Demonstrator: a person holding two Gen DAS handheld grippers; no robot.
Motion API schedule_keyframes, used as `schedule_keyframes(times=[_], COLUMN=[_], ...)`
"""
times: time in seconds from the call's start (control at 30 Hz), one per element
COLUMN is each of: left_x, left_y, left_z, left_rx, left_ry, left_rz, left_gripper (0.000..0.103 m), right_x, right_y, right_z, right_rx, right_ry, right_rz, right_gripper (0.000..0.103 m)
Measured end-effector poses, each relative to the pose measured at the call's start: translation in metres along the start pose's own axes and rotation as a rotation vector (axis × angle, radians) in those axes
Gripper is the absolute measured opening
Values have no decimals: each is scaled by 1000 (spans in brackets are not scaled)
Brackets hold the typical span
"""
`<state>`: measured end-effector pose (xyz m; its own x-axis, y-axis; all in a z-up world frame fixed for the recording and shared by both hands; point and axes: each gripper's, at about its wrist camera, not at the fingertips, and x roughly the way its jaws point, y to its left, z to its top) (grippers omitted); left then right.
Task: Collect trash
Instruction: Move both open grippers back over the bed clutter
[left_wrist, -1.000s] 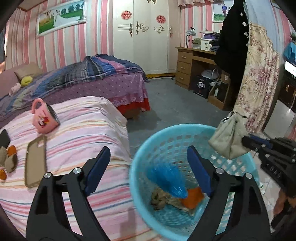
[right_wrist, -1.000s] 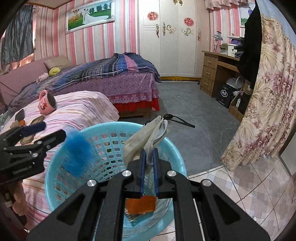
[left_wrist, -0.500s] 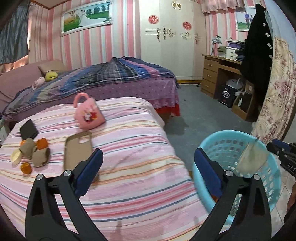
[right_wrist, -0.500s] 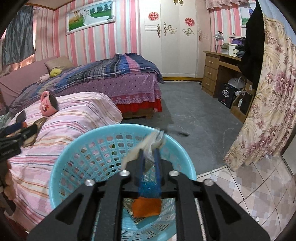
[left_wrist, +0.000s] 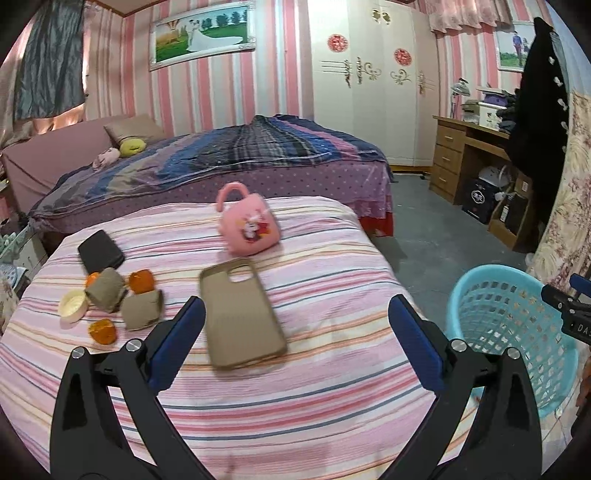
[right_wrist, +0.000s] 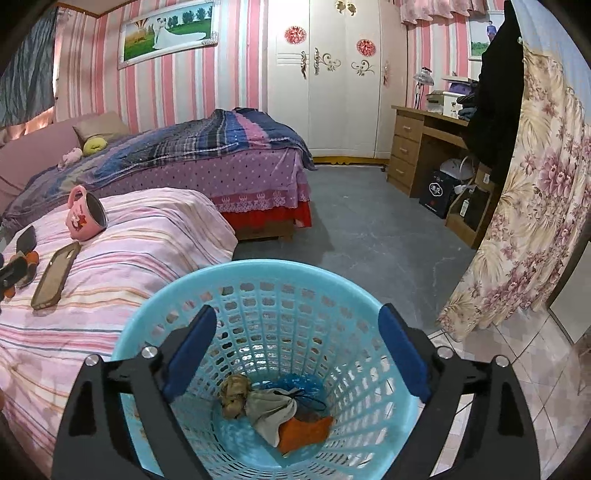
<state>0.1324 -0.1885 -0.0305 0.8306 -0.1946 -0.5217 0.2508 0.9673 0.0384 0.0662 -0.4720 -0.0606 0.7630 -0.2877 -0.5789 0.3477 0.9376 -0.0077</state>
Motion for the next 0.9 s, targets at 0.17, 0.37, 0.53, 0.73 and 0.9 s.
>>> schedule_keyframes(times=[0.17, 0.37, 0.53, 0.73, 0.9], left_x=[-6, -9, -14, -21, -25], left_y=[31, 79, 122, 187, 231], left_z=[4, 6, 3, -5, -10], left_rx=[-19, -48, -55, -114, -140], left_ry=[-14, 5, 3, 10, 21], left_rz=[44, 109, 175, 229, 292], left_gripper=[97, 97, 97, 97, 97], right_x=[0, -4, -7, -6, -6], right_y=[19, 53, 93, 136, 167], right_z=[4, 9, 13, 12, 9], right_rx=[-7, -16, -59, -102, -141], right_ry=[0, -23, -42, -42, -30], right_rz=[10, 54, 101, 144, 174], right_gripper=[89, 90, 90, 90, 91])
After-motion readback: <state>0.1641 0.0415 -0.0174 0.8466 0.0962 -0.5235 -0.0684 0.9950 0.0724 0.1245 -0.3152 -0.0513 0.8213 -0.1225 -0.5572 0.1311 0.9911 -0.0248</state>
